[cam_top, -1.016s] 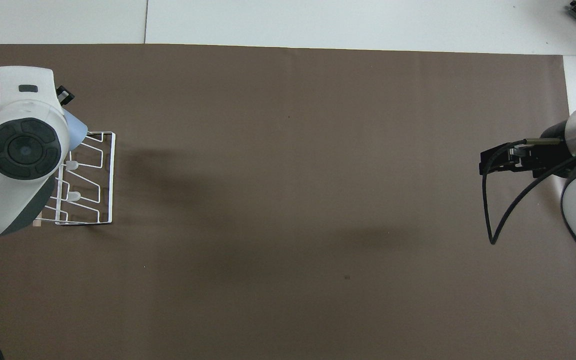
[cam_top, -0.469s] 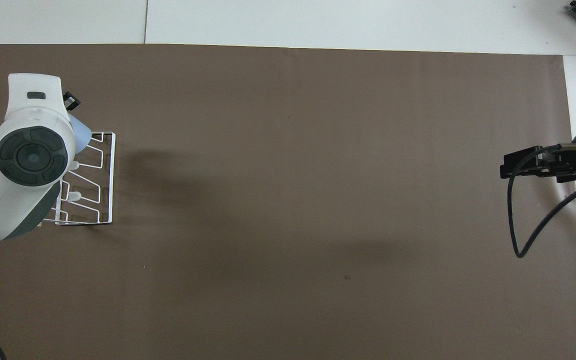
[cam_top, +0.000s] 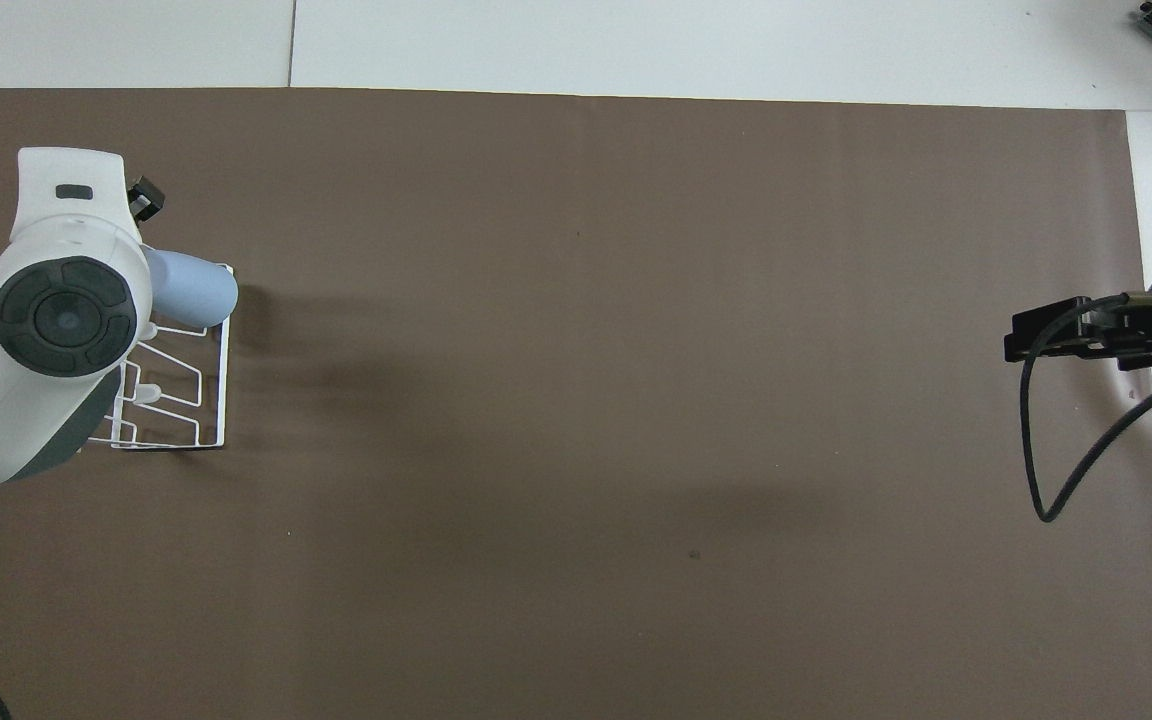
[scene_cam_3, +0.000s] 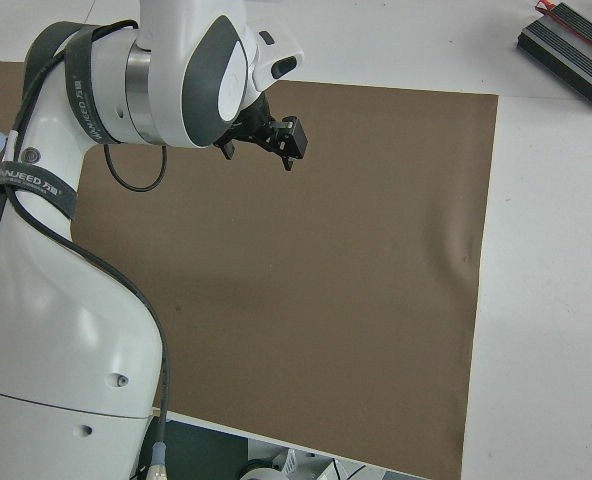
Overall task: Hang cup on cup holder
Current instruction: 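Lower the cup onto the rack hook with the left gripper, then open the left gripper and pull it back from the cup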
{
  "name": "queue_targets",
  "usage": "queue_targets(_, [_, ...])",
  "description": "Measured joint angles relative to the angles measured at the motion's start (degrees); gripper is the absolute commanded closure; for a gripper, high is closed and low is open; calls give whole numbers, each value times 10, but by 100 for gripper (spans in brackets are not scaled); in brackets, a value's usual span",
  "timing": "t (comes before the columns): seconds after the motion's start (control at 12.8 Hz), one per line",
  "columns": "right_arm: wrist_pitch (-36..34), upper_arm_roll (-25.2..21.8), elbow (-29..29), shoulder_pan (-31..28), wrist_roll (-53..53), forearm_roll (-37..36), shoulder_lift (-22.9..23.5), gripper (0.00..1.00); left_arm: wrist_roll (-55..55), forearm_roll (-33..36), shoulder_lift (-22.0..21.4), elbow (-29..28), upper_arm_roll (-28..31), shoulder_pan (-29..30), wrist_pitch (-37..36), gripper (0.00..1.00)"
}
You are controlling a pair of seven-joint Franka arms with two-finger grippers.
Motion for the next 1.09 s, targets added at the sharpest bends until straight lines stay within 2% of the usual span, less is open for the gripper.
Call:
queue_targets(0.31, [0,0,0,0,0,0,-4,0,39,-12,0,24,-4,-1,-9,0])
queue_targets(0.62, [0,0,0,0,0,0,-4,0,128,-153,-1,59,-8,-2,-44,0])
queue_targets(0.86, [0,0,0,0,0,0,-4,0,249,-288,-8,104,-7,-1,-122,0])
queue_targets(1.09, [0,0,0,0,0,0,-4,0,386,-376,-28,132,1,20,-202,0])
